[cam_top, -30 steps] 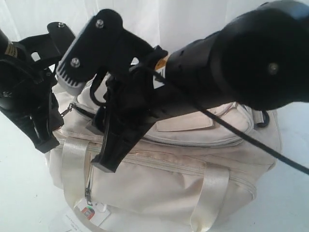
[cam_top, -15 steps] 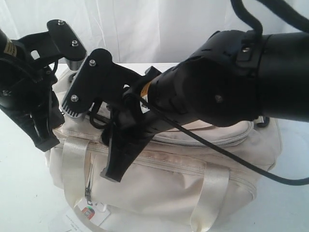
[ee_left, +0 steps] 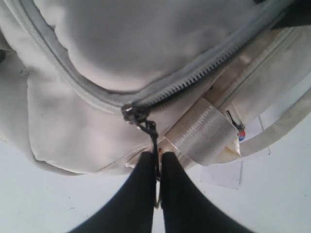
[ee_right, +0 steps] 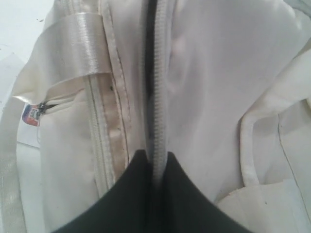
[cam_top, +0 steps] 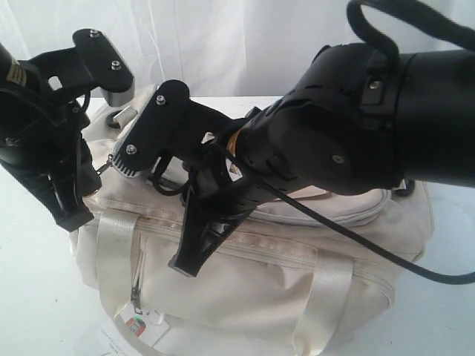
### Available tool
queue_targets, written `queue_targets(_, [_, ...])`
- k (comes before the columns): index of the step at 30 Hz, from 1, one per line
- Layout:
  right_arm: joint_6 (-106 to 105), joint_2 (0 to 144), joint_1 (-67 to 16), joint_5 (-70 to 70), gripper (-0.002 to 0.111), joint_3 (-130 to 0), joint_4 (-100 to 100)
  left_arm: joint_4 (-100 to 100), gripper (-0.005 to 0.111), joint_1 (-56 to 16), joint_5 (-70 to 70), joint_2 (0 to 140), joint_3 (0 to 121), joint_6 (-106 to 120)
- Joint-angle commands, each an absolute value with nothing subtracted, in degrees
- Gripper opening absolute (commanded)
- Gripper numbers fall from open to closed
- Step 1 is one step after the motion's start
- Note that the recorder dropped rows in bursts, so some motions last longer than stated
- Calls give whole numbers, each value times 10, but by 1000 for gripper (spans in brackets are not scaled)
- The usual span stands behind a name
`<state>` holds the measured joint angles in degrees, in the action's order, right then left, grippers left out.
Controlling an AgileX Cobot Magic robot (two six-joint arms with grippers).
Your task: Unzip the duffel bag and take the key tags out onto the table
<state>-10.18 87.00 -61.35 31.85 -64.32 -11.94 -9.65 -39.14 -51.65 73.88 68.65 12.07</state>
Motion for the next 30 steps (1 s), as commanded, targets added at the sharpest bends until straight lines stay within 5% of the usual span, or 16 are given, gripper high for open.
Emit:
queue_targets(1, [-96, 869, -616, 338, 0, -645, -121, -93, 0, -390, -505, 730, 687, 118])
queue_targets(30, [-101, 869, -616, 350, 0, -585, -104, -196, 0, -344, -360, 721, 687, 28])
